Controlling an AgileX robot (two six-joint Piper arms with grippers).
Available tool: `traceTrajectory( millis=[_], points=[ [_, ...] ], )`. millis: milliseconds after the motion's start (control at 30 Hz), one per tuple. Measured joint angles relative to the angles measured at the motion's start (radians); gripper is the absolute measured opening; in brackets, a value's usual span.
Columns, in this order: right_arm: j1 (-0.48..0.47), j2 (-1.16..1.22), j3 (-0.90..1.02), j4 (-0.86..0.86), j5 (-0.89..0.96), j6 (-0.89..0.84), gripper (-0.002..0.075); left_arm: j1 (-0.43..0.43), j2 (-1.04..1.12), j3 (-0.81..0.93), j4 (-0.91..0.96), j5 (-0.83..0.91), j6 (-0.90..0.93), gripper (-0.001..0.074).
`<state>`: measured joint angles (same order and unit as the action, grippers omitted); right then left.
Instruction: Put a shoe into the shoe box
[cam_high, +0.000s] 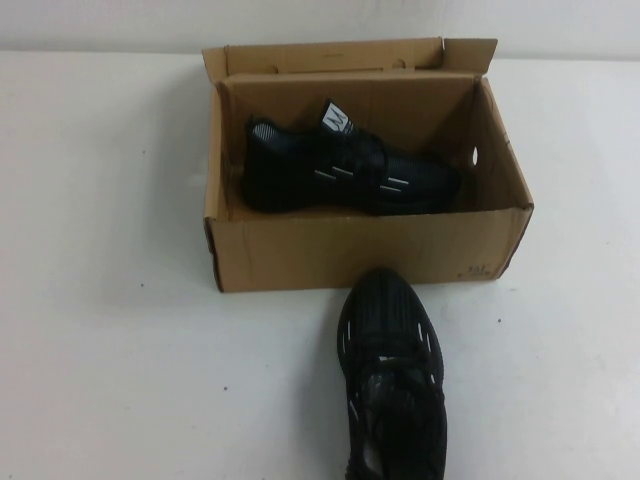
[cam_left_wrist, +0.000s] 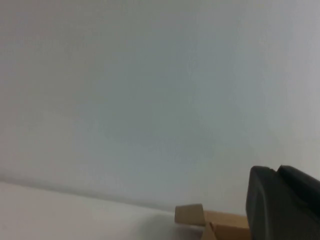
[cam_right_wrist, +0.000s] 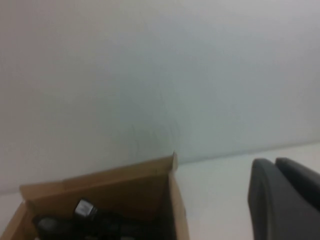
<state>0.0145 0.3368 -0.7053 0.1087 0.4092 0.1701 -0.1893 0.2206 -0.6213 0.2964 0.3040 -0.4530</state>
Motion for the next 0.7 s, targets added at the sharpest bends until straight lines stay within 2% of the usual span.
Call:
traceTrajectory(
  millis=[200,433,567,700],
  points=[
    [0.002,0.032,0.0,0.129,0.17,0.0,-0.0017,0.0,0.032,0.0,-0.042,0.163,-0.004,-0.0004],
    [0.048,0.133,-0.079,0.297,0.341,-0.218,-0.0017,0.0,0.11,-0.027,-0.073,0.345,0.036,-0.0004],
    [0.067,0.29,-0.212,0.327,0.53,-0.244,-0.0016,0.0,0.189,-0.097,-0.139,0.435,0.174,-0.0004],
    [0.071,0.444,-0.284,0.343,0.631,-0.249,-0.0017,0.0,0.282,-0.174,-0.27,0.531,0.345,-0.0004]
  ],
)
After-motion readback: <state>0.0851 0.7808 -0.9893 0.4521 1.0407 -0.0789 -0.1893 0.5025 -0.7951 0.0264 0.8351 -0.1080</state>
